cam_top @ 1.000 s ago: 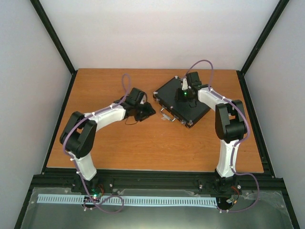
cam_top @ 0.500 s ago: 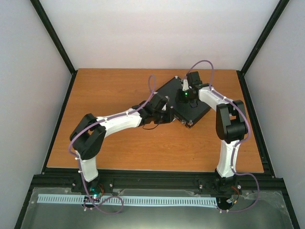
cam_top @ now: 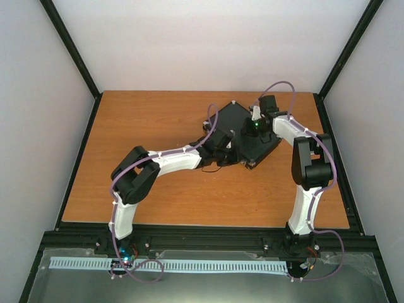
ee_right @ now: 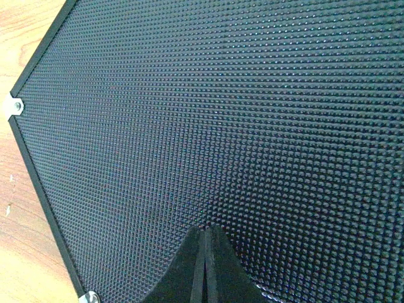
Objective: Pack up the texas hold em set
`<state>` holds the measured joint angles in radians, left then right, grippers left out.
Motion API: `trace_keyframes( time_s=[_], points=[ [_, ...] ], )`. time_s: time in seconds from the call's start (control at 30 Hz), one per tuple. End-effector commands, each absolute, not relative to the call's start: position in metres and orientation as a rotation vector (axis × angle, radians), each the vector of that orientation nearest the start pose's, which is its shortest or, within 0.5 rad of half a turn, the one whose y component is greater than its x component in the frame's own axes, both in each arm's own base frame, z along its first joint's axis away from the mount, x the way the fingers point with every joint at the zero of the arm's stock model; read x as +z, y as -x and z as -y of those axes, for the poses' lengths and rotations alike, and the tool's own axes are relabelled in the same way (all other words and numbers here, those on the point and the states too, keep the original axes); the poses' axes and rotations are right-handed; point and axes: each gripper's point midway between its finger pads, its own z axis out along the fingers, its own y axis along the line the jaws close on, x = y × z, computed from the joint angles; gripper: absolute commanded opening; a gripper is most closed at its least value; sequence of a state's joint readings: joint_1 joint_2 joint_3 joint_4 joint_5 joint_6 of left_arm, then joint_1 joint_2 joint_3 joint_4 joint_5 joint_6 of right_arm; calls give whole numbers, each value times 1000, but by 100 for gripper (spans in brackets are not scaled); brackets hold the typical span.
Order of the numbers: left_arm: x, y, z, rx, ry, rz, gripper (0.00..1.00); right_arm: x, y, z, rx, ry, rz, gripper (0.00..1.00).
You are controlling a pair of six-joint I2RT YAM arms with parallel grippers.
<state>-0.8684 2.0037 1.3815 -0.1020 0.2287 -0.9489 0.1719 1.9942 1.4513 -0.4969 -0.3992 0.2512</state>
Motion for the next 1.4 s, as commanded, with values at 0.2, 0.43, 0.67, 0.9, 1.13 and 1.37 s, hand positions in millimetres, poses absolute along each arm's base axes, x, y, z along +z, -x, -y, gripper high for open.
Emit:
trace_keyframes(
  time_s=[0.2,0.43,0.67,0.9,1.13,1.37],
  points=[
    [85,-322,467,-1132,-53,-2606,1,26,-433,-125,600,-63,-2825,3],
    [61,-301,441,-1057,-36,-2674,1,26,-431,-124,602,-72,-2825,3],
    [22,-301,438,-991,-21,-2734,1,24,-430,-122,585,-78,-2834,3],
    [23,-297,432,-1004,12,-2745,1,23,-428,-121,579,-77,-2840,3],
    [75,-253,390,-1062,-53,-2737,1,28,-429,-122,582,-77,-2833,3],
    [87,-255,403,-1266,101,-2701,1,23,-428,-121,580,-78,-2842,3]
  ],
)
